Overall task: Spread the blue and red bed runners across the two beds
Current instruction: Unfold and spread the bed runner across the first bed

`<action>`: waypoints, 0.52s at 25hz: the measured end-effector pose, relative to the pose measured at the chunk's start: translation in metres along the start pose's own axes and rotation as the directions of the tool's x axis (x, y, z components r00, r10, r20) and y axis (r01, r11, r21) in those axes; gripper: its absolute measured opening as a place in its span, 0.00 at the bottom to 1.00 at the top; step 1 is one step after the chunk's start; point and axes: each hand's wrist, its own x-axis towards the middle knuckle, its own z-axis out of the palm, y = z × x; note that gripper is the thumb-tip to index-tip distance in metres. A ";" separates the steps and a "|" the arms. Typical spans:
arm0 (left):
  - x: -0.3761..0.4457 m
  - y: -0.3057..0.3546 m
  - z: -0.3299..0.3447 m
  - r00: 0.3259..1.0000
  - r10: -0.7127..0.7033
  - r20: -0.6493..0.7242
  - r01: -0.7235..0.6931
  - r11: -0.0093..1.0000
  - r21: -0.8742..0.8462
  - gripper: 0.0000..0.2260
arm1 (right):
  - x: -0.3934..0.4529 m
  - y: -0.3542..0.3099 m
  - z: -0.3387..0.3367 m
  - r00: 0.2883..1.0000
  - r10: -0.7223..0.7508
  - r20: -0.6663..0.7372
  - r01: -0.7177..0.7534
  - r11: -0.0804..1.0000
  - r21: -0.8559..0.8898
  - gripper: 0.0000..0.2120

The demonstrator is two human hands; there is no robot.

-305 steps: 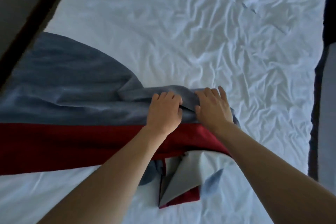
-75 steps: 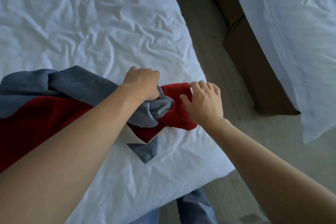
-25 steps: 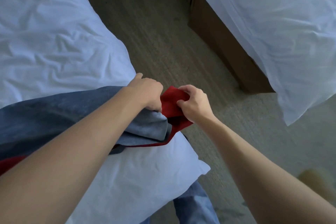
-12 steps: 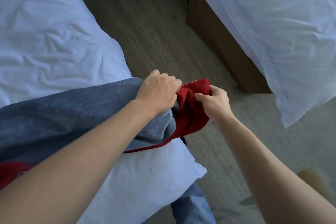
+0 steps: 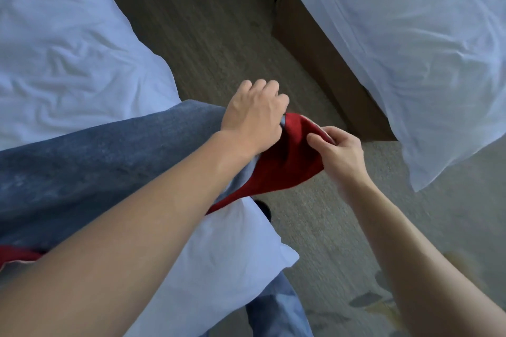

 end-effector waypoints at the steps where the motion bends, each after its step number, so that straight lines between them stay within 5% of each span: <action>1: -0.003 -0.004 0.002 0.995 0.010 0.095 -0.004 0.998 -0.060 0.06 | 0.003 -0.003 0.003 1.000 -0.010 -0.022 0.009 1.000 -0.025 0.03; 6: -0.014 -0.025 -0.002 0.838 -0.034 0.545 0.236 0.923 -0.305 0.17 | 0.014 -0.004 0.007 0.994 -0.108 -0.020 0.090 0.908 -0.410 0.05; 9: -0.012 -0.035 -0.006 0.842 -0.083 0.534 0.278 0.914 -0.296 0.18 | 0.016 -0.004 0.000 0.996 -0.058 -0.074 0.014 0.869 -0.494 0.06; 13: -0.018 -0.024 0.000 0.940 0.059 0.337 -0.021 0.993 -0.117 0.13 | 0.005 0.000 -0.001 0.987 -0.146 0.073 0.157 0.727 -0.669 0.07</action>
